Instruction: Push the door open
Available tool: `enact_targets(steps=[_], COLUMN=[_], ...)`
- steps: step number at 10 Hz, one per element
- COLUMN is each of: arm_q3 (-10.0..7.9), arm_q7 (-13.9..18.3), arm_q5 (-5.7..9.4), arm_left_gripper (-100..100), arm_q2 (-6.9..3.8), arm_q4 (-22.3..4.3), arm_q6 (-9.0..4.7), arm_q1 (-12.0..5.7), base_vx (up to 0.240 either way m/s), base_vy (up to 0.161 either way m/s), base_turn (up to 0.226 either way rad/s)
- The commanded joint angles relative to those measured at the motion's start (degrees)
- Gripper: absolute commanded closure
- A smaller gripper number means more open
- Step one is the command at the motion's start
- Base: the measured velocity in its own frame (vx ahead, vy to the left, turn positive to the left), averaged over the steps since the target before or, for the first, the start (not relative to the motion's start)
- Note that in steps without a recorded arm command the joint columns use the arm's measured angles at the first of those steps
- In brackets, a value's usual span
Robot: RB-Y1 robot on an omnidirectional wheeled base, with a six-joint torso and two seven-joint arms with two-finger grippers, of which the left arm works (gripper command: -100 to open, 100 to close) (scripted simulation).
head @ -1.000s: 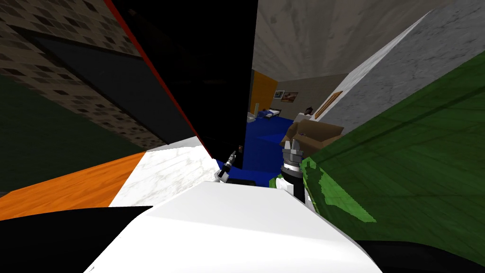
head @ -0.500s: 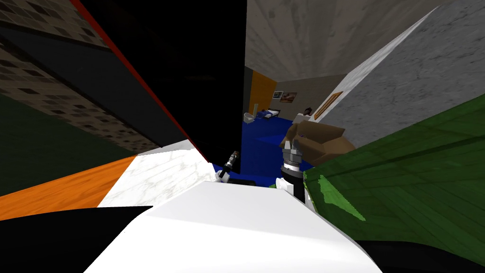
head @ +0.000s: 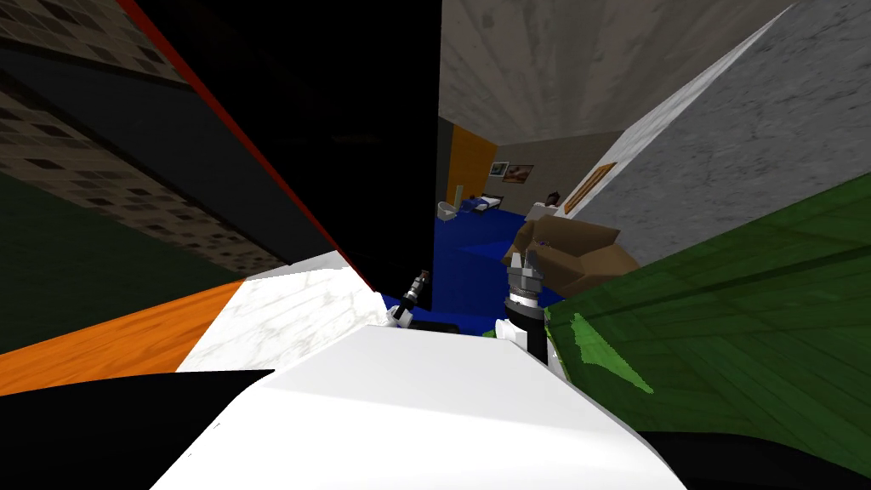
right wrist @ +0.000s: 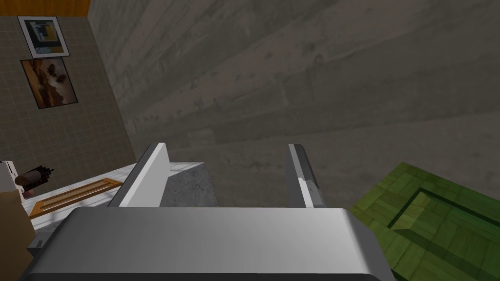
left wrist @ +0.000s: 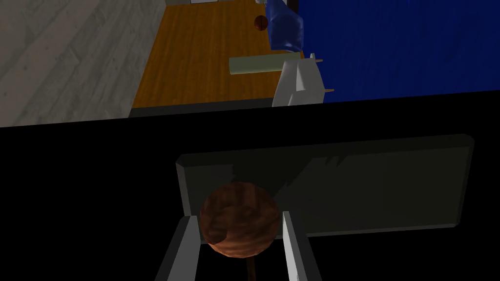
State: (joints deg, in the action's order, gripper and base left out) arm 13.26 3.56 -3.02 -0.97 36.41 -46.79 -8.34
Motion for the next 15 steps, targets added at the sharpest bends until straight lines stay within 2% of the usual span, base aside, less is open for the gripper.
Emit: enact_targets(steps=[1, 2, 3, 5, 6, 7, 9, 10, 13, 15], arm_q3=[-0.07, -0.07, -1.77, -2.49, -3.73, -2.77, -2.83, -2.88, -3.02, -3.05], arm_q7=[0.0, 0.0, -0.4, -0.5, -0.8, -1.0, -1.4, -1.8, -2.7, -3.0], arm_q5=[0.05, 0.05, -0.07, -0.09, -0.14, -0.2, -0.1, -0.02, 0.2, 0.26], arm_left_gripper=[100, 100, 100, 100, 100, -100, -100, -100, -100, -100], arm_q2=[-0.05, -0.05, -0.96, -1.24, -1.62, -2.19, -2.01, -1.54, 1.96, 3.62], arm_q4=[0.0, 0.0, 0.0, 0.0, 0.1, 1.7, 1.9, 2.1, 2.6, 2.7], arm_q6=[-0.08, -0.08, 0.19, 0.25, 0.36, 1.1, 1.41, 1.63, 2.31, 2.48], arm_q1=[0.02, 0.02, 0.05, 0.04, 0.01, 1.08, 1.22, 1.33, 1.65, 1.73], base_vx=[-0.008, 0.0, 0.076, 0.109, 0.087, -0.048, -0.168, -0.213, -0.223, -0.161], base_vy=[0.001, 0.0, 0.002, 0.017, 0.029, 0.046, 0.079, 0.091, 0.009, -0.128], base_turn=[0.003, 0.0, -0.049, -0.012, 0.033, 0.114, 0.059, 0.091, 0.088, 0.031])
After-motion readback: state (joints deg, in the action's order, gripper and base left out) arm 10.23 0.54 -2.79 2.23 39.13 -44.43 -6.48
